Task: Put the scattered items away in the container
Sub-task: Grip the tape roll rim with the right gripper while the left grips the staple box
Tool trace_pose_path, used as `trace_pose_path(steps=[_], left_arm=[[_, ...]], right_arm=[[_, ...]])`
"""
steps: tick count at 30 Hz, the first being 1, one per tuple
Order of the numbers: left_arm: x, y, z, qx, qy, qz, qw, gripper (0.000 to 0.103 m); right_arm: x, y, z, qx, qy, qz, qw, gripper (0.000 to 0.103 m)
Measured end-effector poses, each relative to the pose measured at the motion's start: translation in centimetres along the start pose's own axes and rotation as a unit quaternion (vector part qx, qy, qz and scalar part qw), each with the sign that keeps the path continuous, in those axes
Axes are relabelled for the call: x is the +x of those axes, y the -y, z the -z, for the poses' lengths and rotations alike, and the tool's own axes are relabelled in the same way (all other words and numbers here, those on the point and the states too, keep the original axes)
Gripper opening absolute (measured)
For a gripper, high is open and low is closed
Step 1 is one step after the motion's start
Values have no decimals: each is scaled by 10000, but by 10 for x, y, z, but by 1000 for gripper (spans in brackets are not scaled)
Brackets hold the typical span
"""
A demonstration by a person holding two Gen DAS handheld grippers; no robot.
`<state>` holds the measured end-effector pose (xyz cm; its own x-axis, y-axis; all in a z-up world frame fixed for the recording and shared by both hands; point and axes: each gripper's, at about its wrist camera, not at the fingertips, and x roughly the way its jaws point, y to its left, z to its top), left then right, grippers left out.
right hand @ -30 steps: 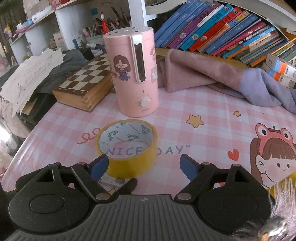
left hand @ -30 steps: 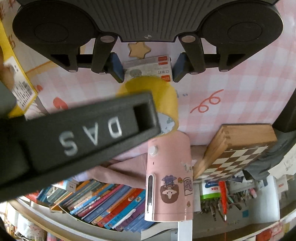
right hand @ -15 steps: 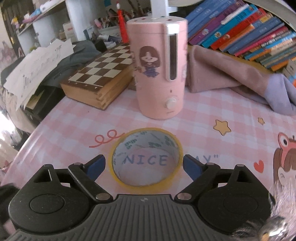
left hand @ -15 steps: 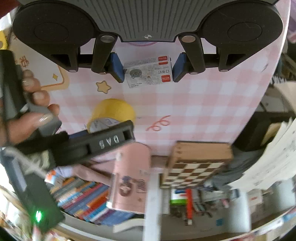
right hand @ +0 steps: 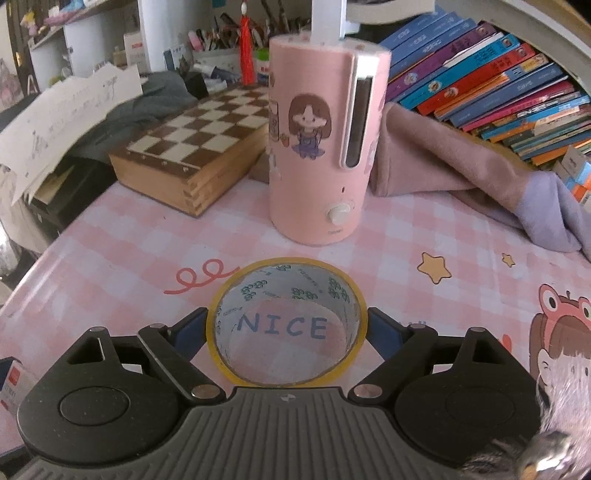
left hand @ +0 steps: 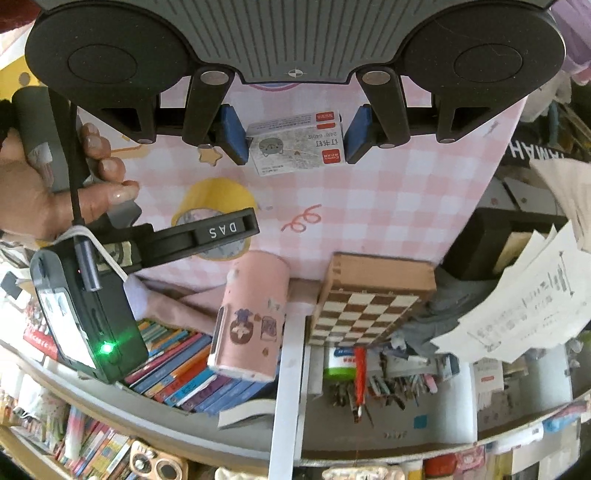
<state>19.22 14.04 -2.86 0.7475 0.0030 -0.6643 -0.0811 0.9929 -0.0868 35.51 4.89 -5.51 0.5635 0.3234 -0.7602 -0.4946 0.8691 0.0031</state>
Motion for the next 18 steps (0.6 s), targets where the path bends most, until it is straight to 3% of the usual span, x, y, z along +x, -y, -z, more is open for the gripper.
trace_pose_path(steps=[18], left_arm=[[-62,12,5,-19,528,378,9979,56]], right_arm=[[-124,8,45,243,631,64,9977,89]])
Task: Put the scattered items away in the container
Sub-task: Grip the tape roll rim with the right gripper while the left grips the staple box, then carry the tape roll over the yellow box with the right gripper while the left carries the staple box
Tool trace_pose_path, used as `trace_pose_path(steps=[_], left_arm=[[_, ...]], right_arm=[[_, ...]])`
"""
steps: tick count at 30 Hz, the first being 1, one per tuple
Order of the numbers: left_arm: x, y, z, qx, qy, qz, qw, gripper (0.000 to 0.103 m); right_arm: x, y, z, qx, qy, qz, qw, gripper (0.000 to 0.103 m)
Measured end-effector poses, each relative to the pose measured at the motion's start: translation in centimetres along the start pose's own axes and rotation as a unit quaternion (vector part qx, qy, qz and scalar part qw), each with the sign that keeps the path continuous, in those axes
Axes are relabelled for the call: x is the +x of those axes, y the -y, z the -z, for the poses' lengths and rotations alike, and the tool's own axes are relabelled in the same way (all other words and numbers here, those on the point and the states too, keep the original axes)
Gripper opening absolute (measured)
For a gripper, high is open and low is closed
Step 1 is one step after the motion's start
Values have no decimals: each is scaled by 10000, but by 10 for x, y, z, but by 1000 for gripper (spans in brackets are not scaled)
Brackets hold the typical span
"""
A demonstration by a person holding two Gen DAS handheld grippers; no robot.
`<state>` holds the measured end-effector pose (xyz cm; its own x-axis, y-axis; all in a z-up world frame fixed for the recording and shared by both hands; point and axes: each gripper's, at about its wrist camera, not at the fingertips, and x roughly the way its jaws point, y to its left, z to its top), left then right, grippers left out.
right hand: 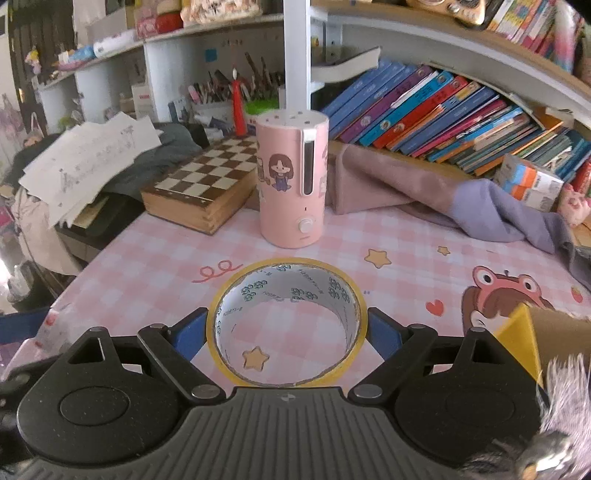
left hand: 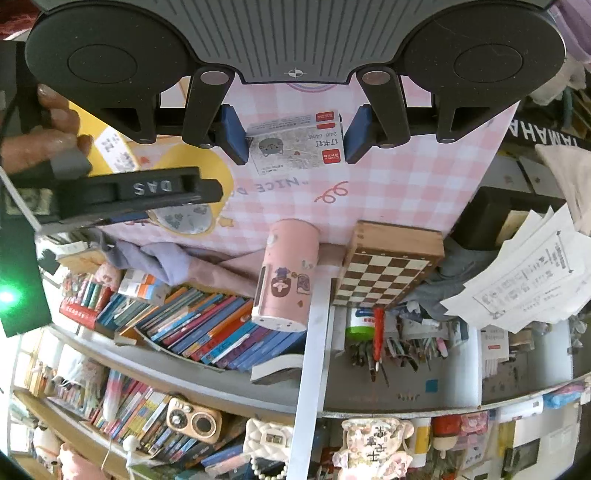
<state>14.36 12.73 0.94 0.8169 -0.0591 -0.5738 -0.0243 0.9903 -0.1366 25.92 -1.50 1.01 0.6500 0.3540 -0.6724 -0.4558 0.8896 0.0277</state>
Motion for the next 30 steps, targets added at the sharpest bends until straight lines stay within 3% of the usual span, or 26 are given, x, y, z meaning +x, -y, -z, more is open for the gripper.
trace_pose_path(steps=[18,30], left_arm=[[-72,12,37,136,72,269,9995,56],[-102,43,68,504,-97,776,9957,56]], right_arm=[[-106,-23,74,114,245,161,9995,89],[-159,-23,133,538,165,514,9971,89]])
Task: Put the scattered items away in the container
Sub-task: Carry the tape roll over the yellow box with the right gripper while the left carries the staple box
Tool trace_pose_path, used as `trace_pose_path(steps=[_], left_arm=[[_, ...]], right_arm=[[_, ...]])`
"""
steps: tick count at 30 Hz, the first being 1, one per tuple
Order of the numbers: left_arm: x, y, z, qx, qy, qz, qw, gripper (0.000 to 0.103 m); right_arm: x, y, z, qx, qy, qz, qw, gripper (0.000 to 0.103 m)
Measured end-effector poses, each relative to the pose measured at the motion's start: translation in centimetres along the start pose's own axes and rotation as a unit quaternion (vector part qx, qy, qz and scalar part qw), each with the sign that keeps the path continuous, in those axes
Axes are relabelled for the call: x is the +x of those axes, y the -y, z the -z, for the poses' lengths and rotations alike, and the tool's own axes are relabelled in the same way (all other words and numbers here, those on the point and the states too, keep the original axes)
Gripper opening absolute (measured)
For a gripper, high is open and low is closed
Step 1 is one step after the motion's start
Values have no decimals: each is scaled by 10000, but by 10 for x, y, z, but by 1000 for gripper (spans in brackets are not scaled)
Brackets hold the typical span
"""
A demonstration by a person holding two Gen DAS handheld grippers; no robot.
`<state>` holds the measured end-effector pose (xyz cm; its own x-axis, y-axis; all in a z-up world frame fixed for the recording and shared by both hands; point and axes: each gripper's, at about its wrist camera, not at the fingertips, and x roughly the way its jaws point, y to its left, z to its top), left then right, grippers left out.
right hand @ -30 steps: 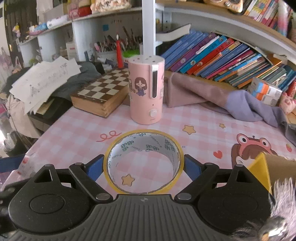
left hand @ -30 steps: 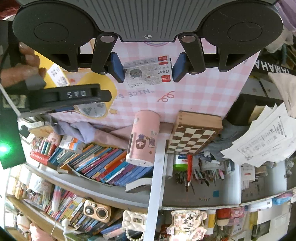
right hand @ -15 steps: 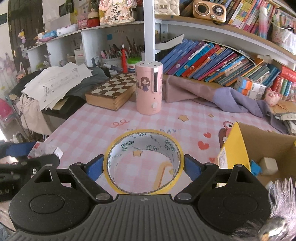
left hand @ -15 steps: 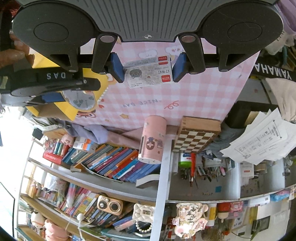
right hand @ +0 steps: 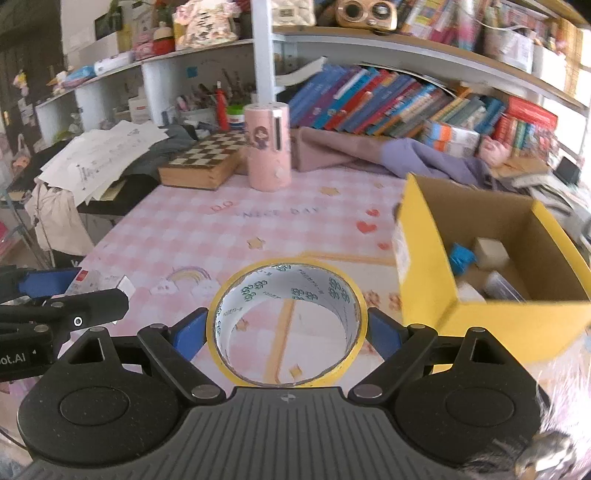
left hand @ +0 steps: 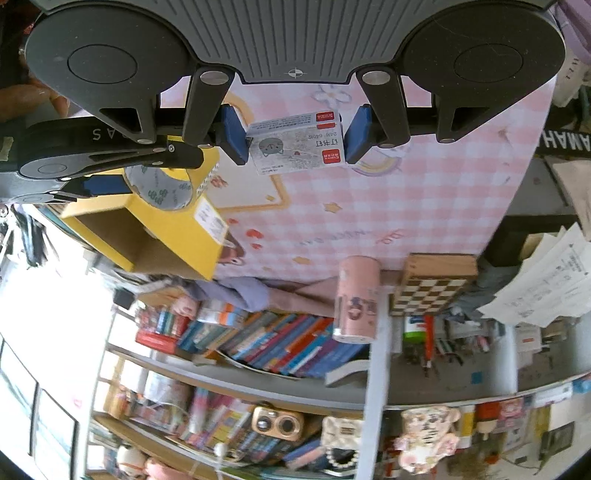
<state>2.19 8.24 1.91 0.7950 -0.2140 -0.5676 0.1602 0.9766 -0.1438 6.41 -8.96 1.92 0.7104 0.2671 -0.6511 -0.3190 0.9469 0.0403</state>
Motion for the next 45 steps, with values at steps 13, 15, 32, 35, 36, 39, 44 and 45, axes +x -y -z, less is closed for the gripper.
trace_pose_path(steps=[13,15,32,35,36,39,44,45], left_arm=[[5,51,11,501,-240,640,9964,56],[7,62,14,637,-276,785,9945,56],[14,128,20,1346,-365,1562,9778,56],[14,134,18,1400,-323,1584,9769,56],[15,137,17,1416,-320,1595,9765,56],[20,145,15,1461,-317,1626,9753,56],[29,158,9,1540,-301,1684,9731,56],[31,160,8,1545,-307,1702,9727,56]], right_arm=[[-40,32,47,503,-174,458,9975,89],[-46,40,53,614,-191,572,9963,89],[-98,89,92,1357,-98,1329,9817,89],[-101,94,93,1407,-69,1352,9808,89],[-101,96,93,1399,-48,1362,9807,89],[-102,103,92,1382,-26,1376,9808,89],[-102,118,89,1443,8,1416,9793,89],[-102,121,88,1449,17,1433,9790,89]])
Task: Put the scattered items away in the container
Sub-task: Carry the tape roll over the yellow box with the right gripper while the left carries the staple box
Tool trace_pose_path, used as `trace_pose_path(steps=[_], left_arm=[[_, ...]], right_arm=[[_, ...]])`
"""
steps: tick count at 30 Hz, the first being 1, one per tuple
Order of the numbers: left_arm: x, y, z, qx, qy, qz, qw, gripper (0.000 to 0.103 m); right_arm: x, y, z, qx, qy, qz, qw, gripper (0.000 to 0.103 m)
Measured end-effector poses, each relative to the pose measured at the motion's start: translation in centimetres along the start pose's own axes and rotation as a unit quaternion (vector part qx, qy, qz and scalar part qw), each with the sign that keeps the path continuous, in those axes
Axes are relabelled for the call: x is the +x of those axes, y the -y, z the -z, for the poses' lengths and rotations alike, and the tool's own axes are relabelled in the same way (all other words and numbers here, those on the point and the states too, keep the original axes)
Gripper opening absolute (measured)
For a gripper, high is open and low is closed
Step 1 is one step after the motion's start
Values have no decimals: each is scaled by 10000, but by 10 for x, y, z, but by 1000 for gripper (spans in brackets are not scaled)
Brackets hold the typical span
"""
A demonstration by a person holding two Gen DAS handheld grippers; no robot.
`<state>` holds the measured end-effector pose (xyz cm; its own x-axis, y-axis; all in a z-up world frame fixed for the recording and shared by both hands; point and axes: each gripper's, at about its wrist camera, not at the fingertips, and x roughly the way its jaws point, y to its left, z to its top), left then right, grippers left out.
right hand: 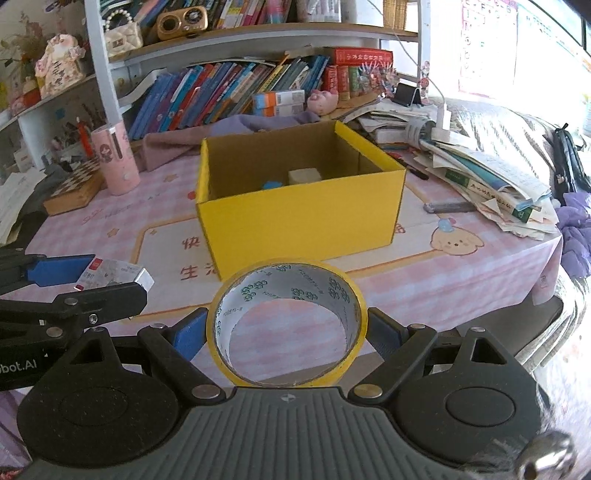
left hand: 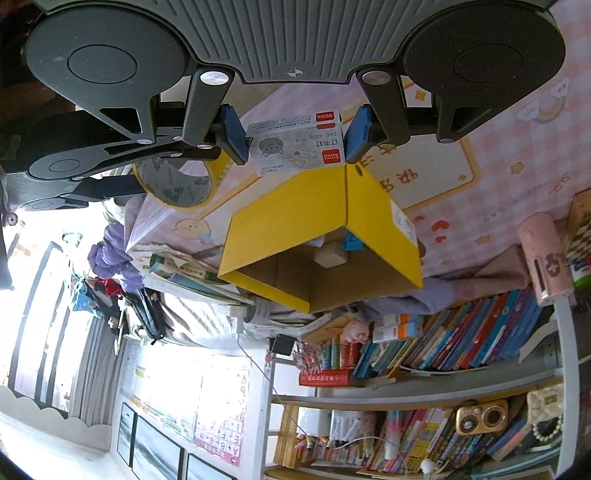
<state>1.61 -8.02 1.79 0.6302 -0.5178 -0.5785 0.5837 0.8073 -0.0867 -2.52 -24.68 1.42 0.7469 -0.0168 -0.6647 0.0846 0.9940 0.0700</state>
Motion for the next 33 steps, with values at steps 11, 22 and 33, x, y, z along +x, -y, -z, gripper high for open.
trace_pose_path(steps=[11,22,33], left_arm=[[23,7,-23,115,263,48,9996,56],[57,-2,-67,42,573,-321,9978,56],[111,-18,-108,-154,482,-1088,9928,56]], right_arm=[[13,29,-25,114,203,193,9995,89],[44,48,-82,-342,684,9,9971,89],[123,54,-152,-1471,708,-723,9839,89]])
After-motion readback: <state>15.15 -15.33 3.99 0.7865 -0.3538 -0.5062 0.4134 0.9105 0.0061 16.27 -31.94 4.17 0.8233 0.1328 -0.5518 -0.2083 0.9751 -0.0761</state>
